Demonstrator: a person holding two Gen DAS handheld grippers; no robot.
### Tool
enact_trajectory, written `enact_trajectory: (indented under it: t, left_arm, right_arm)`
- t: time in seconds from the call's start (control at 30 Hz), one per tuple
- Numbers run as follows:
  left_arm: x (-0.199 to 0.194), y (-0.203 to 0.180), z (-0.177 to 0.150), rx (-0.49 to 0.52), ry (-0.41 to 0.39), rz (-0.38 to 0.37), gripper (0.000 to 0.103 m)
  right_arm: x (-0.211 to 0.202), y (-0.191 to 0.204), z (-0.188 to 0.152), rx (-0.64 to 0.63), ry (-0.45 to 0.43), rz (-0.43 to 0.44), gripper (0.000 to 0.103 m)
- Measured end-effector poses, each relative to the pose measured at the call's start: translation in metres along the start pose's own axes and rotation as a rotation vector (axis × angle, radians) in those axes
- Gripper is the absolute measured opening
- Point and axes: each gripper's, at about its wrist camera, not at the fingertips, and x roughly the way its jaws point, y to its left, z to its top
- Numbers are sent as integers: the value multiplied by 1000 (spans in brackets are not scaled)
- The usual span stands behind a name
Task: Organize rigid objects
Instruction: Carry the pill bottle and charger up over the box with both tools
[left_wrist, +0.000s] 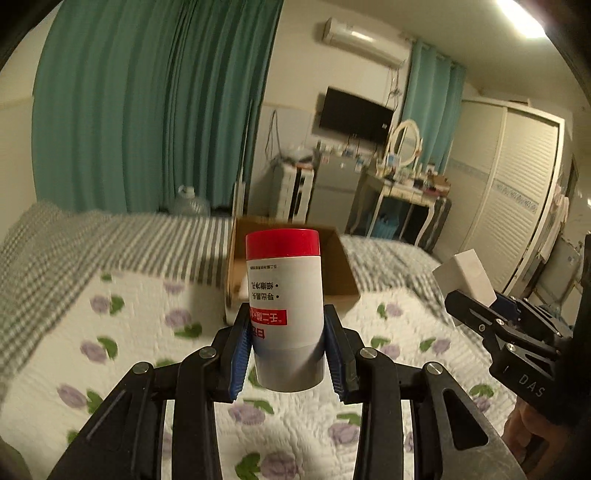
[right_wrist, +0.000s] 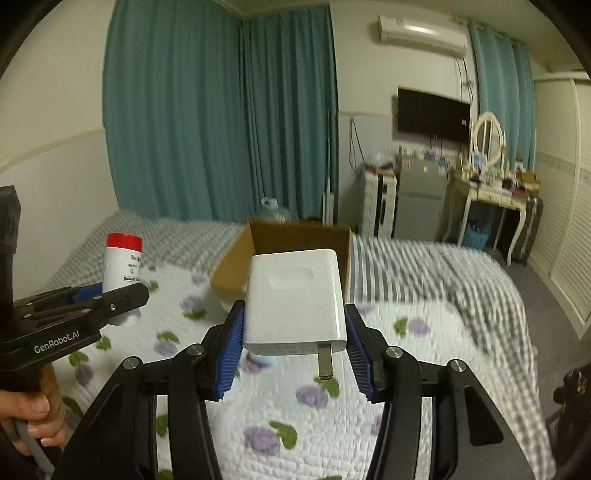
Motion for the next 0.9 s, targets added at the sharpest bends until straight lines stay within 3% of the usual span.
enact_trajectory:
  t: [0.4, 0.9]
  left_arm:
    - [-19, -3, 59, 54, -133, -18, 36]
    - [43, 2, 102, 76, -152, -22, 36]
  right_arm:
    - [-18, 12, 71, -45, -156, 14, 51]
    - [36, 4, 109, -50, -200, 15, 51]
